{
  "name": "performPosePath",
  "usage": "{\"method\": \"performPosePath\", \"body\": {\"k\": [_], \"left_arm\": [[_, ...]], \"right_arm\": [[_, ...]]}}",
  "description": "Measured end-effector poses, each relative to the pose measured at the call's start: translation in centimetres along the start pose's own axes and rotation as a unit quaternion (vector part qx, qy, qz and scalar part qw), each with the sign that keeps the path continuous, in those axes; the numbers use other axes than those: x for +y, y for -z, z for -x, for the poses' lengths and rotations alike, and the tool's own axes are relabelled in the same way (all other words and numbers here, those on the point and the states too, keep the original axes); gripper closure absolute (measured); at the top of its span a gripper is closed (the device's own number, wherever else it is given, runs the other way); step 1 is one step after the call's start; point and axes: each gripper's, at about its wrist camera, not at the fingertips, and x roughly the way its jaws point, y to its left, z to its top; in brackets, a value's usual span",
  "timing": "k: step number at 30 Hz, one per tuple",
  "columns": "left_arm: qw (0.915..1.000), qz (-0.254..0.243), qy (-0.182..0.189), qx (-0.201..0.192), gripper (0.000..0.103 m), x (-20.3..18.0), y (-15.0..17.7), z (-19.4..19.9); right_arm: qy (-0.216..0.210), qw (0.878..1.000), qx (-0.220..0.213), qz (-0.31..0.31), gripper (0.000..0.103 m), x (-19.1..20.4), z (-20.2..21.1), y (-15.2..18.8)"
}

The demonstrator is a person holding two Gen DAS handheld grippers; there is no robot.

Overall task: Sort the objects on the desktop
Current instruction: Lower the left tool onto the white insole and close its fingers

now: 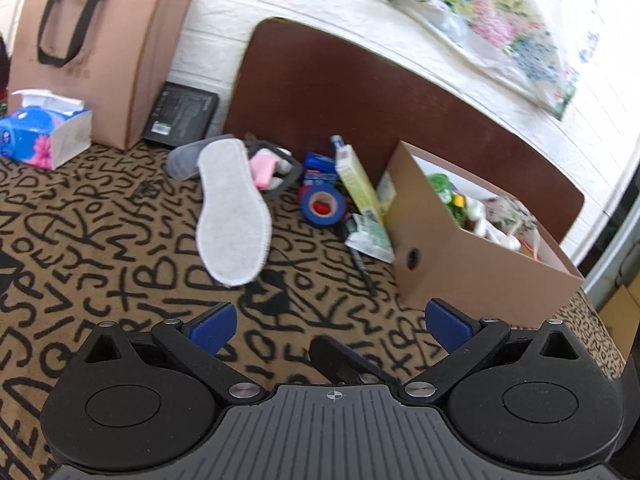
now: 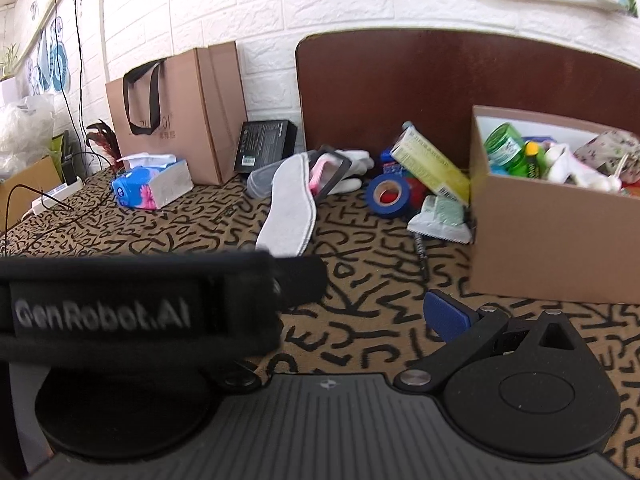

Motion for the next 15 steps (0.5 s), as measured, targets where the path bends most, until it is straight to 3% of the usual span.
{"method": "performPosePath", "body": {"k": [10, 15], "left_arm": [[0.9992, 0.014, -0.034, 0.014, 0.000, 4.0, -1.5, -2.9], [0.9989, 0.001, -0.028, 0.037, 0.008, 4.9, -2.3, -5.4]], "right_arm": [[-0.037, 0.999, 0.021, 0.015, 0.000, 0.5, -4.0, -0.4], [-0.047, 0.998, 0.027, 0.019, 0.001, 0.5, -6.1, -0.6]]}}
